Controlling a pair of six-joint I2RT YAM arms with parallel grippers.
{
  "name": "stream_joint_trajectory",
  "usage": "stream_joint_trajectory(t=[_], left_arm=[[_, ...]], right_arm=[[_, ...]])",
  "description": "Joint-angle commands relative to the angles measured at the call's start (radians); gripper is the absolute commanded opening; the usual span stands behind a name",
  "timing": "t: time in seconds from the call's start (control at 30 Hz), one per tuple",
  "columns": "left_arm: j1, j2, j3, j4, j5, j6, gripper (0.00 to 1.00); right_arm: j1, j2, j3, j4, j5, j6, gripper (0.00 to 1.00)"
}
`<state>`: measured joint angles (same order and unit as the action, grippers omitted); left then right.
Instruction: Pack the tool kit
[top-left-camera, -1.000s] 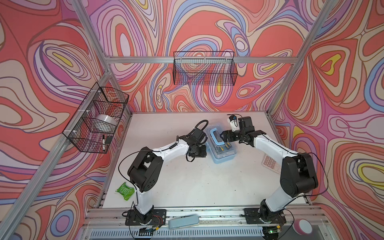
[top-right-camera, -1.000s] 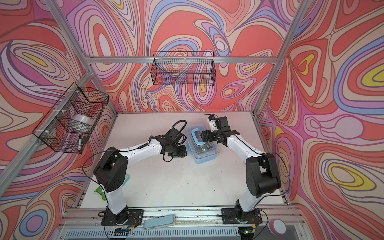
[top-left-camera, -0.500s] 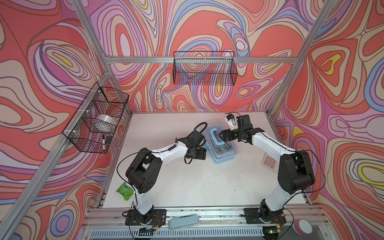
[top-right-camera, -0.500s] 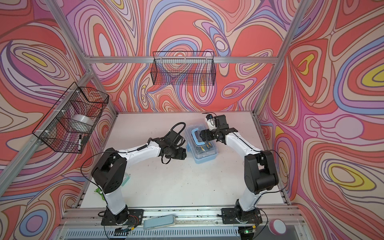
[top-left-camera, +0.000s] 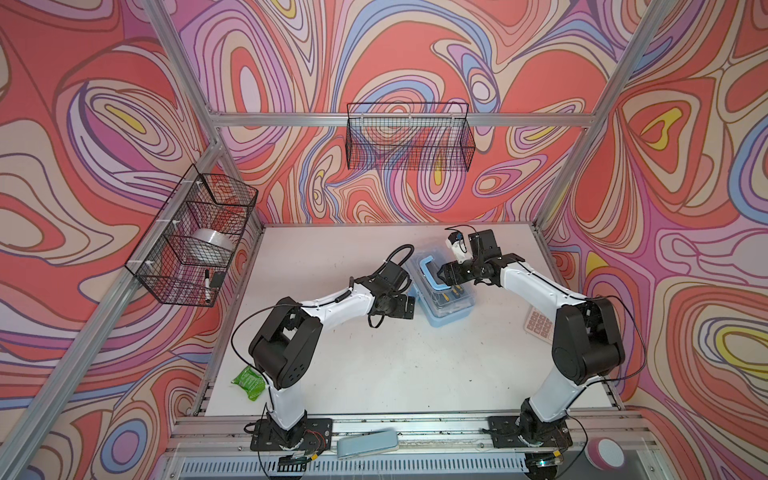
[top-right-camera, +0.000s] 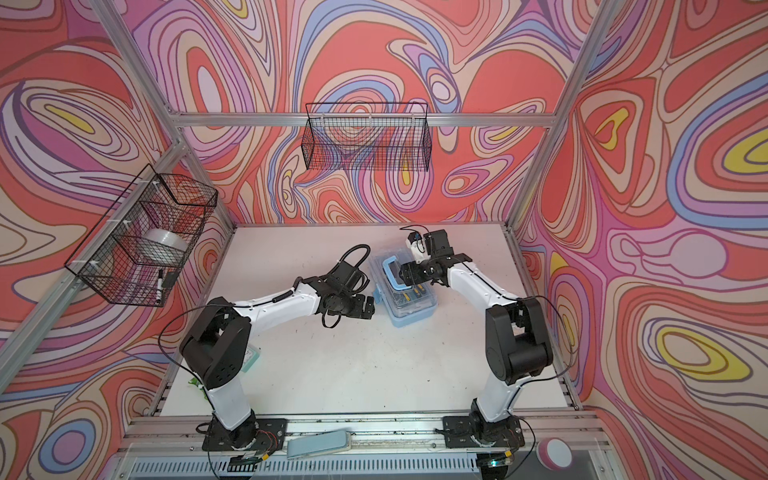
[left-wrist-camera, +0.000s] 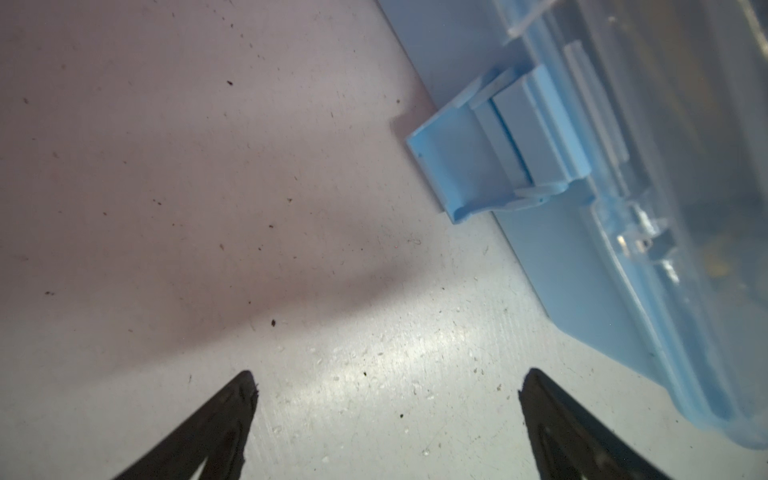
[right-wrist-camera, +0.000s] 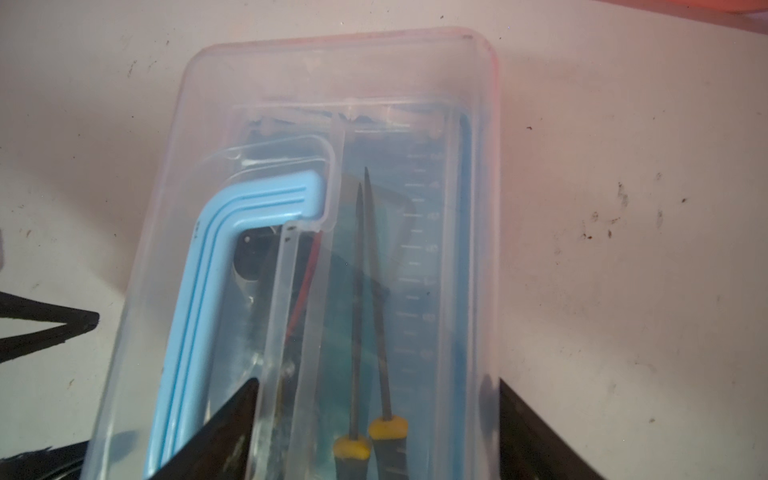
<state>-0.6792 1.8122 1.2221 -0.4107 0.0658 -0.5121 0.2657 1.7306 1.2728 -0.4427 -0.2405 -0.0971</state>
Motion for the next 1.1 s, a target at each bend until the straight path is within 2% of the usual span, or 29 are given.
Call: stream_joint_trajectory(t=[0.0,0.27,0.5,0.9,1.07], left_arm=[[0.001,-0.041,-0.039,0.041,-0.010,0.030,1.00],[-0.019,-0.110,-0.178,0.224,-0.002,0.090,1.00],[-0.096,-0.129,-0.282,0.378,-0.114,0.117,1.00],[-0.146,-0.131,-0.430,0.656,-0.229,0.132,1.00],[-0.171,-0.098,-0.450,0.755,-0.266,0.134,1.00]], right_arm=[[0.023,0.029,-0.015,-0.083,-0.005,-0.085,0.76],[0.028,0.013,-0.060,-0.080,-0.074,-0.105,0.67],[0.033,-0.010,-0.096,-0.089,-0.097,-0.110,0.62],[0.044,-0.063,-0.156,-0.107,-0.132,-0.119,0.63],[0.045,-0.060,-0.159,-0.106,-0.108,-0.098,0.64]])
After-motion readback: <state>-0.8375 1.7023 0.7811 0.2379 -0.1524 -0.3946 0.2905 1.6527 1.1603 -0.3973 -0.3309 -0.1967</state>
